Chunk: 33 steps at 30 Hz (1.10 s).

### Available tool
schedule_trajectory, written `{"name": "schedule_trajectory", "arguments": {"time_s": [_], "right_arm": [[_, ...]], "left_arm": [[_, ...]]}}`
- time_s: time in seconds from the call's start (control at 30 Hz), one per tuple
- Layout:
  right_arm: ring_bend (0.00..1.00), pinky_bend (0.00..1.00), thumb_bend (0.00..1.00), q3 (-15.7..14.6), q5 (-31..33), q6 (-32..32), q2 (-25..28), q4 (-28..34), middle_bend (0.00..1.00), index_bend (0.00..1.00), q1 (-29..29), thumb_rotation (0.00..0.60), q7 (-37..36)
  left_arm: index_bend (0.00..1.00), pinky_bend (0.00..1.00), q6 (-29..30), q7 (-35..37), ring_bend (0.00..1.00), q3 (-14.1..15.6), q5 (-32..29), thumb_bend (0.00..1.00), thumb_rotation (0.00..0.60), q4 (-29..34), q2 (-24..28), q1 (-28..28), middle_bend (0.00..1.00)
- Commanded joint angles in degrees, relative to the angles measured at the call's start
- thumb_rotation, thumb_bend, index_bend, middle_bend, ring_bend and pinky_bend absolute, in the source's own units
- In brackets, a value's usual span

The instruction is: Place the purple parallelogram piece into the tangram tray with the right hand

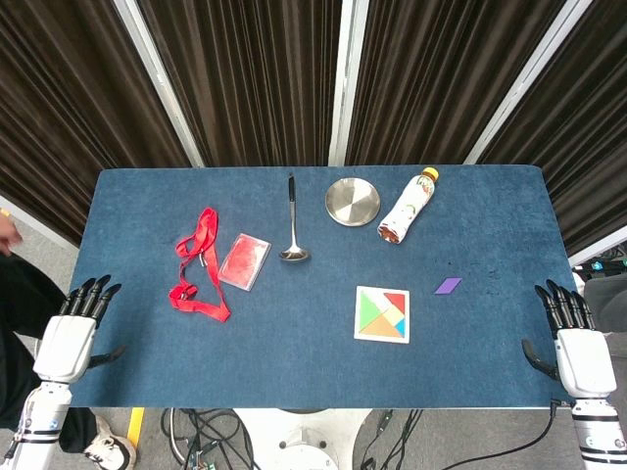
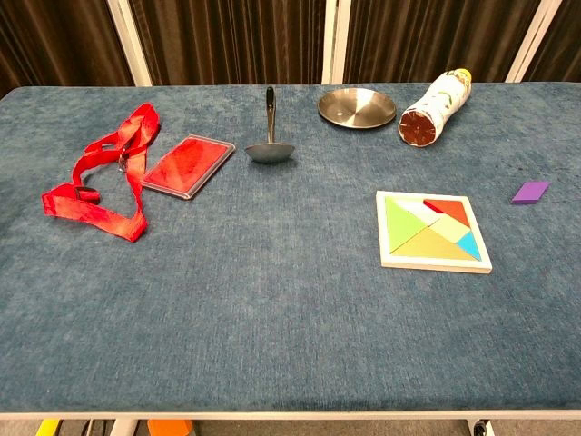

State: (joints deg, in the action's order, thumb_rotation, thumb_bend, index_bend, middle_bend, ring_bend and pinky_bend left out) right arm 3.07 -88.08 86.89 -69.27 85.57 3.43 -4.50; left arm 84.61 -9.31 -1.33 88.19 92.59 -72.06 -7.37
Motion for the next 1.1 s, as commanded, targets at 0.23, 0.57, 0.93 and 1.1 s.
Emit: {"name": "schedule_trajectory", "arguments": {"time_s": [0.23, 0.57, 0.93, 1.1], "right_arm": [[0.00, 0.00, 0.26, 0.18, 1.00, -1.38, 0.10, -1.58, 0.00, 0.00, 0.40, 0.600, -0.69], [0.00, 0.00, 0.26, -0.17, 2.20, -5.60, 0.18, -4.79, 0.00, 0.00, 1.89, 0.600, -1.03], [0.00, 0.00, 0.26, 0.67, 3.37, -14.66, -1.52, -8.98, 0.00, 0.00, 7.81, 0.600, 1.67], [0.00, 0.00, 0.26, 1.35, 2.79, -19.14, -1.29, -11.87, 0.00, 0.00, 11.89, 0.600, 2.99]], "left_arm": [[0.11, 0.15, -0.45, -0.46, 0.00, 0.08, 0.06, 0.06, 0.600, 0.00, -0.22, -0.23, 0.04], [0.11, 0.15, -0.60, 0.28, 0.00, 0.59, 0.46, 0.06, 0.600, -0.55, -0.51, -0.16, 0.04], [0.11, 0.15, -1.46, 1.65, 0.00, 0.62, -0.10, 0.06, 0.600, -2.47, -1.49, -0.39, 0.04], [0.11, 0.15, -1.50, 1.68, 0.00, 0.55, -0.13, 0.06, 0.600, -2.52, -1.45, -0.47, 0.04]]}}
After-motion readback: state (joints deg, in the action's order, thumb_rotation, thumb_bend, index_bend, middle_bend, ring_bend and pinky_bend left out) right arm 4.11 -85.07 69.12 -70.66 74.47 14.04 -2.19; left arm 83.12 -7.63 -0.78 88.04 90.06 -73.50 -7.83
